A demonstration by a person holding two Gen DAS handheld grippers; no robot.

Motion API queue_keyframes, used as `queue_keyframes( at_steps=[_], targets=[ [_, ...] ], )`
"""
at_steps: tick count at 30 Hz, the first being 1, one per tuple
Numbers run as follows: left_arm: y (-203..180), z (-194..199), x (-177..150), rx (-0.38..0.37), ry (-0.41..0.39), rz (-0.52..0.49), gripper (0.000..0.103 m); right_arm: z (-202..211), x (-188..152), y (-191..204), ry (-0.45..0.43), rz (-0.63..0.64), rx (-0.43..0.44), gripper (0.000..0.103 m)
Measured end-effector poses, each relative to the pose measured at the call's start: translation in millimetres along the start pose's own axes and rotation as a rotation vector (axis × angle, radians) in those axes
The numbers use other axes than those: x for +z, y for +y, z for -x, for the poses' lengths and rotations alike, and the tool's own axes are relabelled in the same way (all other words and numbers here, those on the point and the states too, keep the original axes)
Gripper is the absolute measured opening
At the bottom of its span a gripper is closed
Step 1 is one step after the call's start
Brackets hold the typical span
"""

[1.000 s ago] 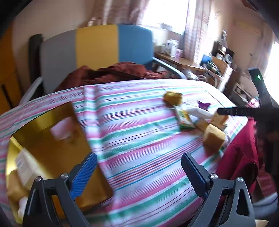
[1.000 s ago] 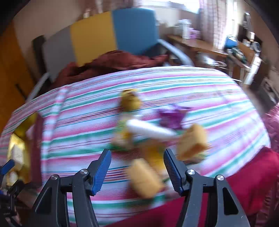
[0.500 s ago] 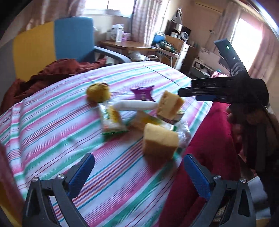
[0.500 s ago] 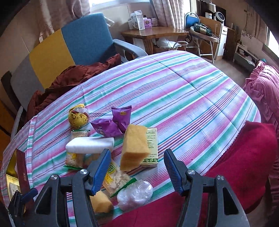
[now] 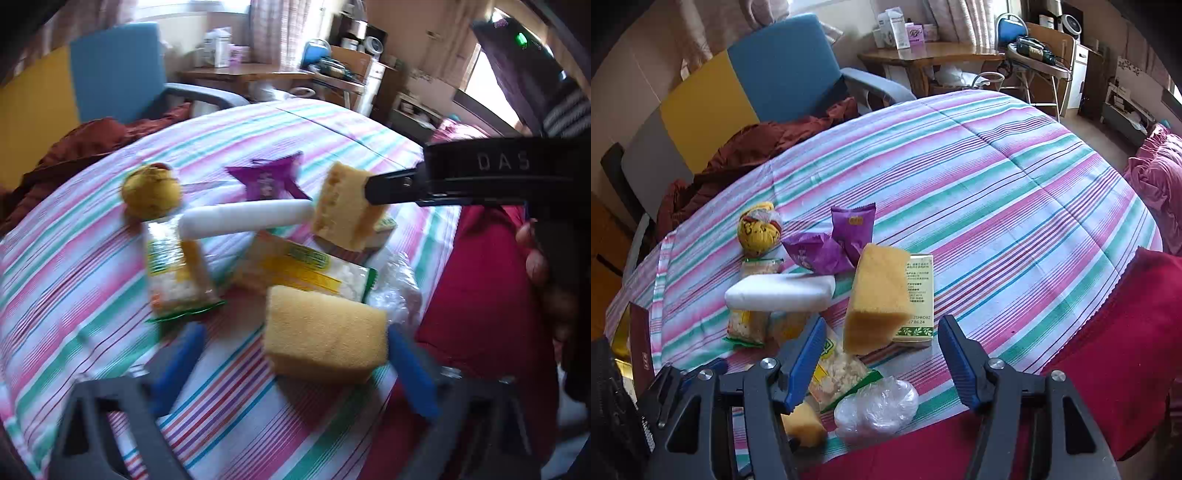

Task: Organize objects
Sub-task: 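Grasp a yellow sponge with the left tool while the right tool grasps a bubble-wrap bundle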

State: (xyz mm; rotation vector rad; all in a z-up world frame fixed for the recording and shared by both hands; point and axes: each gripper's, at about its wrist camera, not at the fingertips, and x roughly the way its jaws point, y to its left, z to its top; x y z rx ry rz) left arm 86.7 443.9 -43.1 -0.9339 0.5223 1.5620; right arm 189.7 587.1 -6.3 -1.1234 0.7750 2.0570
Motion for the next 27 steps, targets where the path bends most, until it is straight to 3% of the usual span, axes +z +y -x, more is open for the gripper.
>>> queue_keyframes(
  at_steps=[3,6,12,18,22,27],
  targets=[
    [0,7,-3,-0.068,-0.003,0.014,0.060,-7,0,8,0.062,0.062,-0.001,0.064],
    [0,17,-10,-0.027,-0.020,-0.010,0.060,-10,-5,18,0.144,0.168,-0.006,0.064],
    [21,48,-30,-0.021,-0.060,0.061,0.059,-23,-22,51,0.358,0.435,-0.019,0.063],
    [37,75,-50,0.023,-0.094,0.116,0.059,-51,-33,72,0.515,0.572,-0.102,0.062],
    [49,91,-62,0.046,-0.111,0.158,0.059,-65,-32,74,0.543,0.597,-0.178,0.062],
    [60,108,-77,0.067,-0.130,0.200,0.059,-72,-34,71,0.550,0.622,-0.246,0.047]
  ],
)
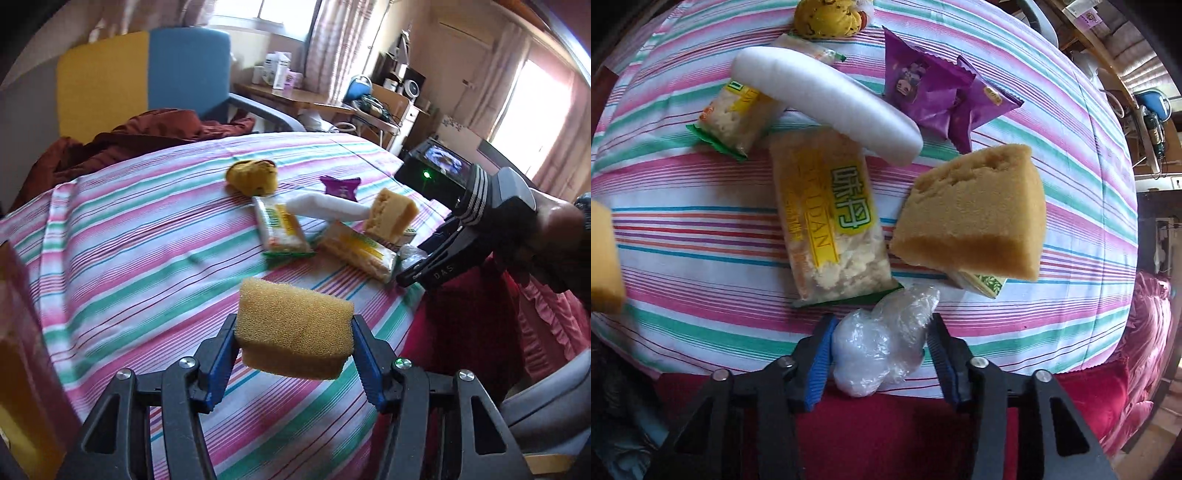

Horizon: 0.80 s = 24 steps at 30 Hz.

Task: Organize objects
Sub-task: 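Grasp a yellow sponge with the left tool while the right tool grasps a bubble-wrap bundle, then release the sponge and bubble-wrap bundle into the gold box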

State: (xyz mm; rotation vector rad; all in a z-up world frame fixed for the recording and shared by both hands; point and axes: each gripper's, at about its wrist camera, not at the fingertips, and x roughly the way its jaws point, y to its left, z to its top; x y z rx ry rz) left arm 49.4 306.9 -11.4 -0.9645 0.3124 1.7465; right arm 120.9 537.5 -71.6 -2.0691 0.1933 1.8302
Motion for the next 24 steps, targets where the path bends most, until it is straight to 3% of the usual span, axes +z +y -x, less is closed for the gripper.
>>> queue_keyframes(
  at_steps=[7,13,17,24],
  targets=[
    [12,21,-5,0.024,-0.033,0.043,0.059,13,-12,-3,-0.048,-0.011,-0.025,0.041],
    [26,45,-9,0.045,-0.077,0.104,0.059,60,-36,-5,-0.212,-0.050,0.013,0.041],
    [36,62,-13,0.077,-0.104,0.136,0.059,99,-43,12,-0.366,-0.039,0.104,0.041],
    [67,108,-27,0.180,-0.173,0.228,0.060,137,-13,96,-0.556,0.057,0.286,0.041]
  ],
)
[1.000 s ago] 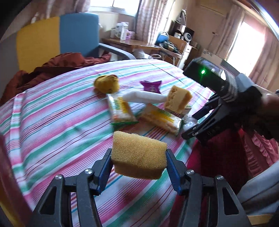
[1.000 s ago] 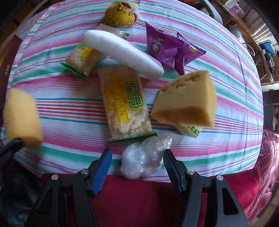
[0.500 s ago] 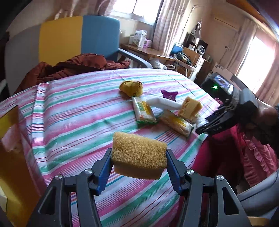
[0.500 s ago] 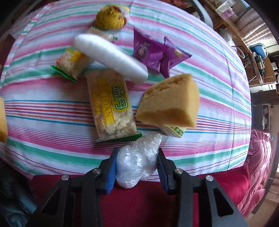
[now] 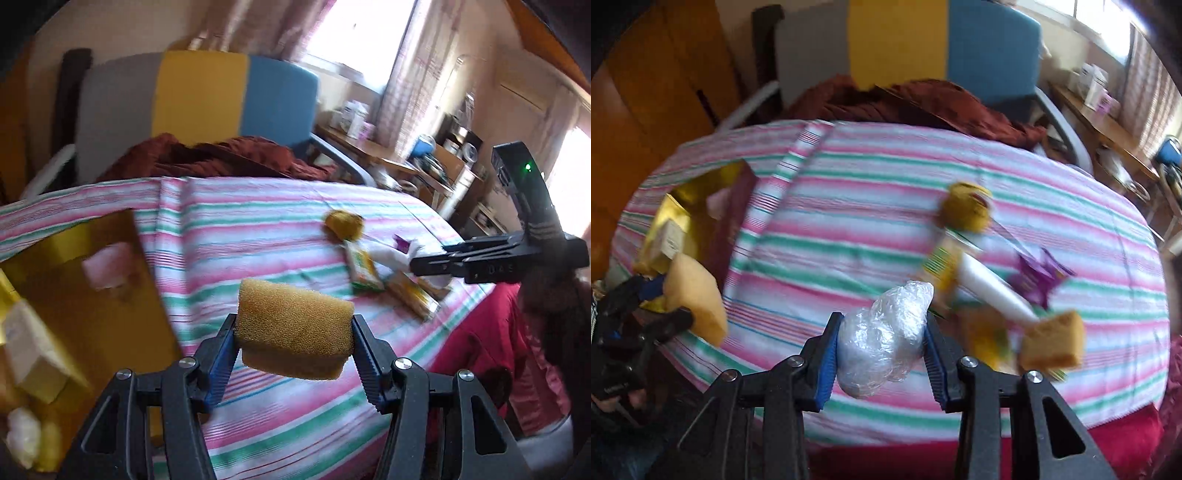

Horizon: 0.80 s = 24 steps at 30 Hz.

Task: Organize objects
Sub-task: 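Release the sponge and bubble-wrap bundle into the gold box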

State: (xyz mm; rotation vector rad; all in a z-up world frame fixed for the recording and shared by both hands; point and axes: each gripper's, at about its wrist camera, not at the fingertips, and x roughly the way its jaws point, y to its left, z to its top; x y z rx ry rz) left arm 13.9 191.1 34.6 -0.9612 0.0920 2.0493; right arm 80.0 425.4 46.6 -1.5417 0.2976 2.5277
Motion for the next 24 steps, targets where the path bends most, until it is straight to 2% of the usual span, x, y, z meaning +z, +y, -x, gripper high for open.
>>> queue_keyframes(
  at_steps=[4,9,14,17,19,21,24],
  targets=[
    [35,26,-3,0.086,-0.032,0.064,0.060,-16,21,51,-0.029,0.037,0.113,0.041],
    [89,57,-18,0.200,-0.063,0.176,0.060,-42,35,107,-0.025,0.095,0.231,0.041],
    [134,81,-36,0.284,-0.081,0.266,0.060,-54,38,145,-0.019,0.138,0.294,0.041],
    [149,89,-46,0.339,-0.081,0.288,0.060,-61,40,162,-0.007,0.153,0.324,0.041],
    [156,92,-52,0.383,-0.080,0.294,0.064,-67,42,173,0.002,0.162,0.337,0.041],
    [163,95,-58,0.432,-0.085,0.306,0.080,-72,42,183,0.014,0.174,0.354,0.041],
    [173,100,-66,0.491,-0.101,0.327,0.093,-80,40,199,0.033,0.189,0.377,0.041]
  ],
)
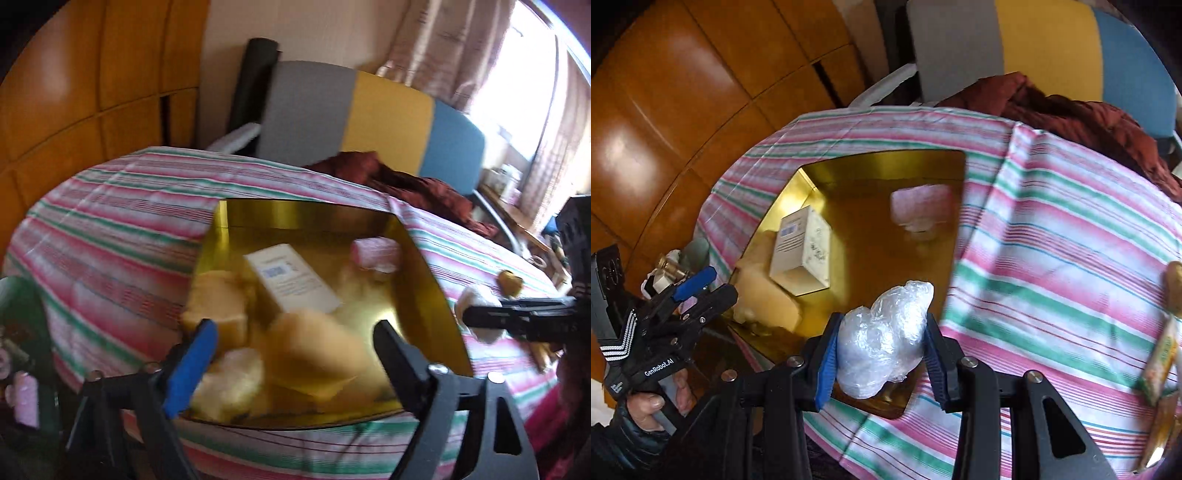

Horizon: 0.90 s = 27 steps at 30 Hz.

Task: Organize objects
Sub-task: 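Release the sponge and bubble-wrap bundle into the gold box, then move both tools back to the remaining items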

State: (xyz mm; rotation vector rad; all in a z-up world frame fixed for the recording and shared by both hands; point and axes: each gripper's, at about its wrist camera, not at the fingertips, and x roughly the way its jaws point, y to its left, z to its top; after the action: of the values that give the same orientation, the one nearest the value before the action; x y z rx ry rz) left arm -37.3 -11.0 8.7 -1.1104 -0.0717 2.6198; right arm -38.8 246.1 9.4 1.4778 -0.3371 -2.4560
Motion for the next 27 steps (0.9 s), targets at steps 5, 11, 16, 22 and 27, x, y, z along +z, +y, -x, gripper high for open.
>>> queue_keyframes(
  at_steps=[5,11,16,22,27],
  targets=[
    [14,5,0,0.006,-0.016,0.049,0.094,-29,-4,9,0.050,-0.011,0.031,0.046],
    [9,20,8,0.023,-0.070,0.044,0.095,-28,-17,-1,0.047,-0.067,0.040,0.051],
    [-12,28,14,0.033,-0.094,-0.004,0.095,-10,-24,-8,-0.016,-0.090,-0.029,0.051],
    [-44,24,12,-0.024,-0.070,-0.051,0.095,19,-34,-24,-0.096,-0.109,-0.153,0.052],
    [-70,19,7,-0.079,-0.044,-0.096,0.095,37,-46,-49,-0.131,-0.177,-0.222,0.053]
  ],
)
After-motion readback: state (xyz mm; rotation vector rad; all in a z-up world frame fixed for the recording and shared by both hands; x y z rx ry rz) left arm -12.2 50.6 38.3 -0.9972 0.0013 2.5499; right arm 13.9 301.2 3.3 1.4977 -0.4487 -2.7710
